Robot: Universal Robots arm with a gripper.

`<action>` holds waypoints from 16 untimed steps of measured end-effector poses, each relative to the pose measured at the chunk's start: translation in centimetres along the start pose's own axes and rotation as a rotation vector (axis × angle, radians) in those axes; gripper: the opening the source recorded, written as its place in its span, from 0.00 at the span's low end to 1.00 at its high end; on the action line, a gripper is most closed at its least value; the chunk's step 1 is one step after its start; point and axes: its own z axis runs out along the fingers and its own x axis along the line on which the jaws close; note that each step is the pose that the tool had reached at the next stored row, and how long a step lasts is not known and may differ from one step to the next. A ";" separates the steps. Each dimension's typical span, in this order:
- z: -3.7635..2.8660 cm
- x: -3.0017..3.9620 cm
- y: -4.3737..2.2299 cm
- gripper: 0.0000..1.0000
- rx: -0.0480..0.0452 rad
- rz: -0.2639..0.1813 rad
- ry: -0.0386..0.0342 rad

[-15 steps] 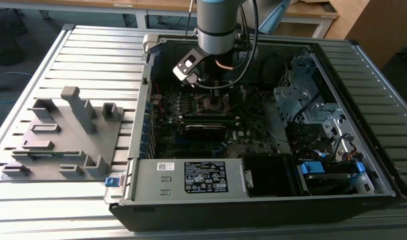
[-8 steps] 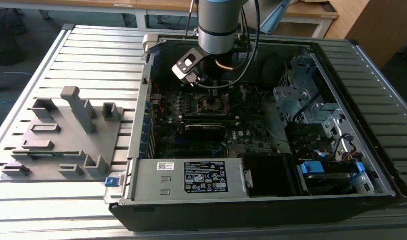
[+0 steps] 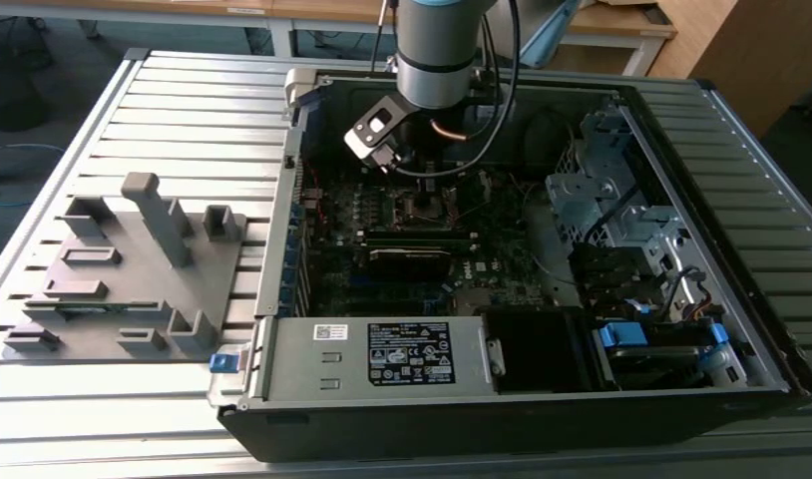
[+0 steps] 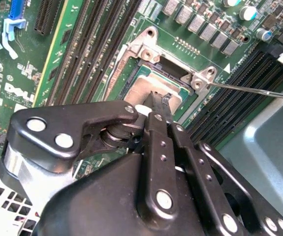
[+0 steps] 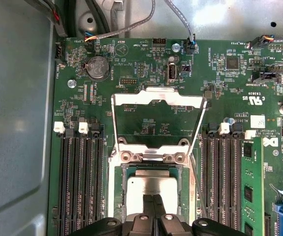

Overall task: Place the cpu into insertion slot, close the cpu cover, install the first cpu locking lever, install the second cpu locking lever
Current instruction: 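Place the cpu into insertion slot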

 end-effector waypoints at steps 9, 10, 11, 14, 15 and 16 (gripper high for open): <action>0.06 0.00 0.01 0.10 0.0001 0.000 -0.0002; 0.06 0.00 0.01 0.10 0.0001 0.000 -0.0002; 0.09 0.00 0.01 0.10 0.0001 0.000 -0.0001; 0.12 0.00 0.00 0.10 0.0001 0.000 -0.0002; 0.17 0.00 0.01 0.10 -0.0002 0.000 0.0003; 0.21 0.01 0.01 0.10 -0.0002 0.000 0.0003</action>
